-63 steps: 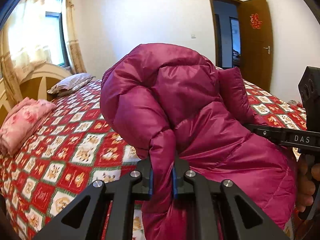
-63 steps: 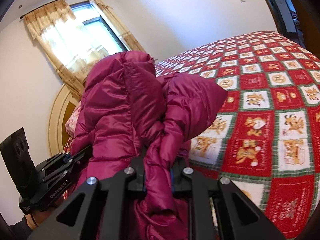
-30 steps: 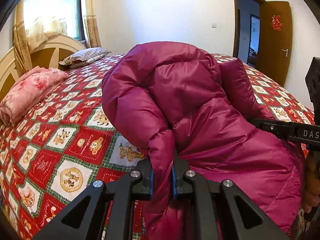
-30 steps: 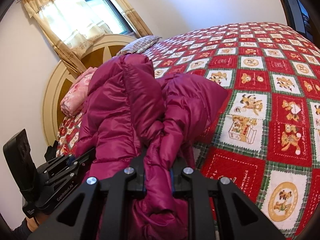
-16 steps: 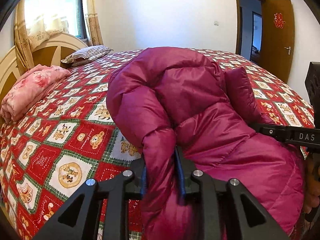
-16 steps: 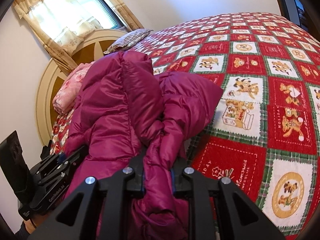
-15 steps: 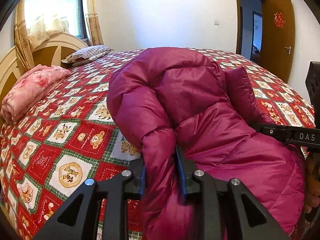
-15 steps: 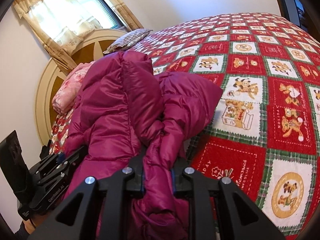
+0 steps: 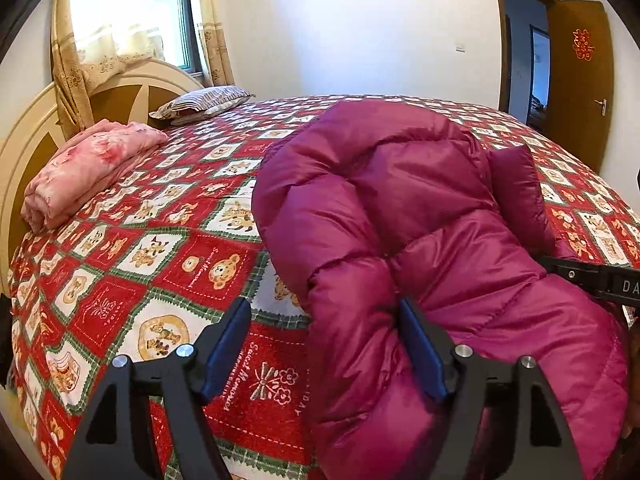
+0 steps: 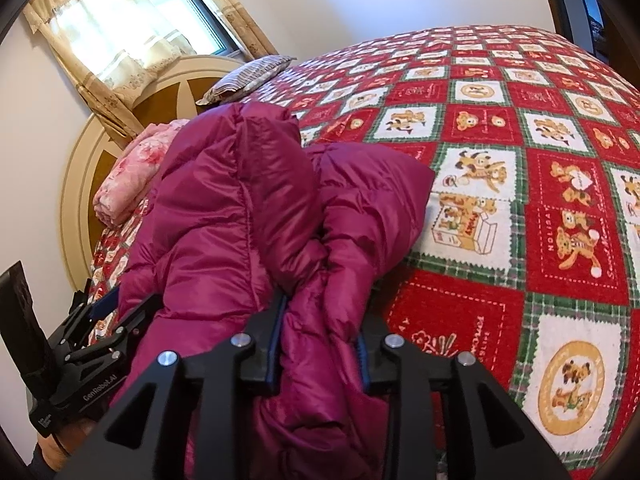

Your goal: Fold large clothes

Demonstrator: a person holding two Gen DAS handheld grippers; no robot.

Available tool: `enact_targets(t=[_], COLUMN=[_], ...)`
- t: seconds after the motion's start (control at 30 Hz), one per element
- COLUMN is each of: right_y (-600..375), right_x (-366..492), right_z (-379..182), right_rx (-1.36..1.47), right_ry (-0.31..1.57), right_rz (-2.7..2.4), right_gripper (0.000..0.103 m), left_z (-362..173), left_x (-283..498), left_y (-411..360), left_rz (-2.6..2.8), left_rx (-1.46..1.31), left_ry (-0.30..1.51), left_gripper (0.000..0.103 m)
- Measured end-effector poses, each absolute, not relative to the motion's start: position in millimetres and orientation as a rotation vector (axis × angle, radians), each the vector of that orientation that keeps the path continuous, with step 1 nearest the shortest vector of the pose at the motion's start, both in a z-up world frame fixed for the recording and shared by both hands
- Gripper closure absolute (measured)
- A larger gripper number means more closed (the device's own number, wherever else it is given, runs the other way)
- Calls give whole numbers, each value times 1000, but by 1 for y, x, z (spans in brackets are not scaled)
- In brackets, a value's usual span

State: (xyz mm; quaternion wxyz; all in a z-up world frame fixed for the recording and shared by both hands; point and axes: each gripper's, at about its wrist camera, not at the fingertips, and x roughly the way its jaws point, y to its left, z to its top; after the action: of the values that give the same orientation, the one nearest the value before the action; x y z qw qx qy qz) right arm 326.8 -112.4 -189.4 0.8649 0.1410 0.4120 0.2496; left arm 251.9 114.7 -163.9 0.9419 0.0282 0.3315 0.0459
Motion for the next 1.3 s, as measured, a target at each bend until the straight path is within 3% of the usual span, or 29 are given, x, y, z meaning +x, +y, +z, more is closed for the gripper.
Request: enact_targets(t=[0.2,0.6,1.3], right_y=[-114,-109,-103], right_x=[326,323,324], right_z=[-192,-195,-202], right_rx=[295,236,228], right_ry=[860,850,851], right_rz=[498,439,393], right_gripper=[59,52,42], left_z=[-166,-174,-184], left_x=[252,252,253], left_y=[120,130,139], left_rz=[112,104,104], left_rx=[50,-13,-76], left_ry=[669,662,653], left_gripper=[18,12,9])
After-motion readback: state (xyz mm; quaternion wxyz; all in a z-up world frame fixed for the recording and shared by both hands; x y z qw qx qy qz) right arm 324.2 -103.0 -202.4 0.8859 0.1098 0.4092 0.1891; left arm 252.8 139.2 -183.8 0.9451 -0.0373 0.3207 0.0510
